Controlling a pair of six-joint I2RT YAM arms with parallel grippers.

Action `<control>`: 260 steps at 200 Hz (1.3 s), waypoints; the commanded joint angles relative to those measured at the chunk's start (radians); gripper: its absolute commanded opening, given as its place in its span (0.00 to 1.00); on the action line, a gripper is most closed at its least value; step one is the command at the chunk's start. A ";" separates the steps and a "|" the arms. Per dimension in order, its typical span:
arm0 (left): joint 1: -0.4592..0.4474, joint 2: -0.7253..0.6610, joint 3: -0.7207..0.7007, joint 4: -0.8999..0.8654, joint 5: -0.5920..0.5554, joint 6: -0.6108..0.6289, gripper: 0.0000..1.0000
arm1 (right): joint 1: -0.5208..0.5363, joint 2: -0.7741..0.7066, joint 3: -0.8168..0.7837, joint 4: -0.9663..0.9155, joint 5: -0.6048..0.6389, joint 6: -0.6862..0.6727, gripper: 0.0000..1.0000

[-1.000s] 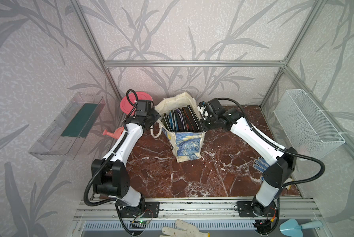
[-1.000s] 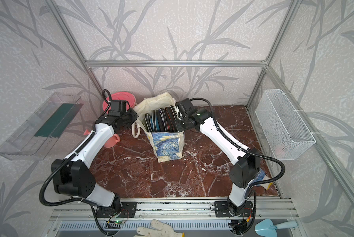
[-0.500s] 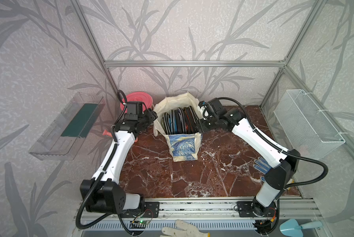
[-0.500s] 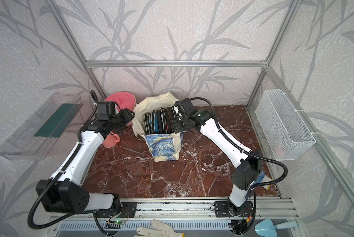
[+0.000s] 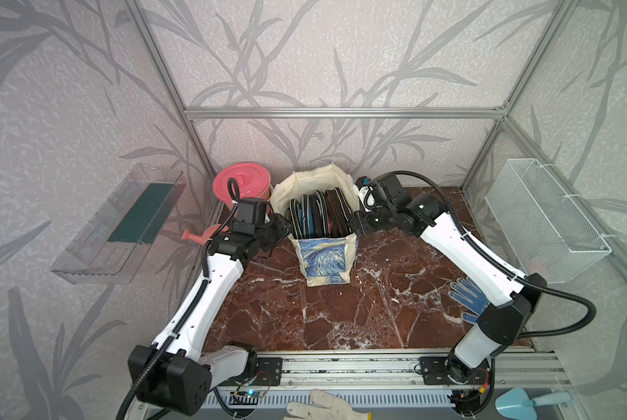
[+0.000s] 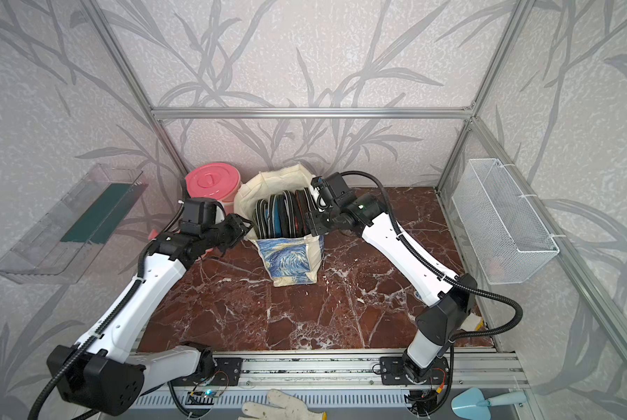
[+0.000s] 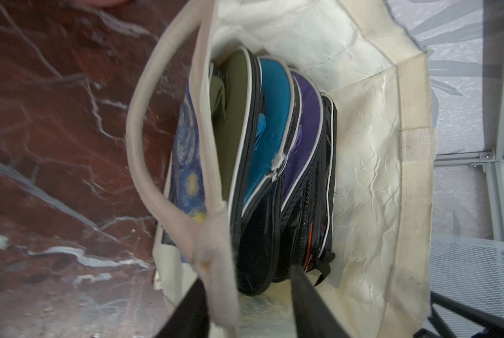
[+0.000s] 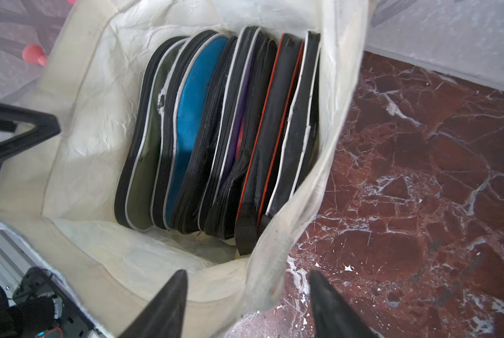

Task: Remove the ping pong set from the canvas bag
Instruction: Adjust the canvas bag at the center of the board.

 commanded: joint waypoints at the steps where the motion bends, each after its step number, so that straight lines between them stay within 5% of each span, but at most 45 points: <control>1: -0.031 0.002 -0.043 0.045 0.027 -0.010 0.00 | 0.014 -0.015 -0.069 -0.007 -0.031 0.015 0.00; 47: -0.051 -0.125 -0.260 0.047 -0.049 0.066 0.00 | -0.007 -0.117 -0.338 0.051 0.019 0.032 0.00; 79: -0.076 -0.220 -0.489 0.203 -0.131 0.066 0.00 | -0.046 -0.120 -0.449 0.110 0.050 0.022 0.00; 131: -0.136 -0.231 -0.626 0.374 -0.267 0.082 0.00 | -0.044 -0.023 -0.376 0.067 0.106 -0.012 0.00; 160: -0.137 -0.229 -0.555 0.340 -0.312 0.125 0.00 | 0.014 -0.075 -0.237 0.040 0.140 -0.052 0.60; 167: -0.137 -0.230 -0.550 0.342 -0.316 0.129 0.00 | 0.036 -0.093 -0.212 0.053 0.161 -0.056 0.66; 181: -0.136 -0.230 -0.550 0.350 -0.318 0.128 0.00 | 0.061 -0.104 -0.140 0.056 0.160 -0.063 1.00; 232: -0.138 -0.248 -0.591 0.395 -0.314 0.123 0.00 | 0.095 0.150 0.238 -0.029 0.108 -0.127 1.00; 260: -0.138 -0.271 -0.603 0.402 -0.321 0.136 0.00 | 0.094 0.361 0.465 -0.080 0.073 -0.153 0.90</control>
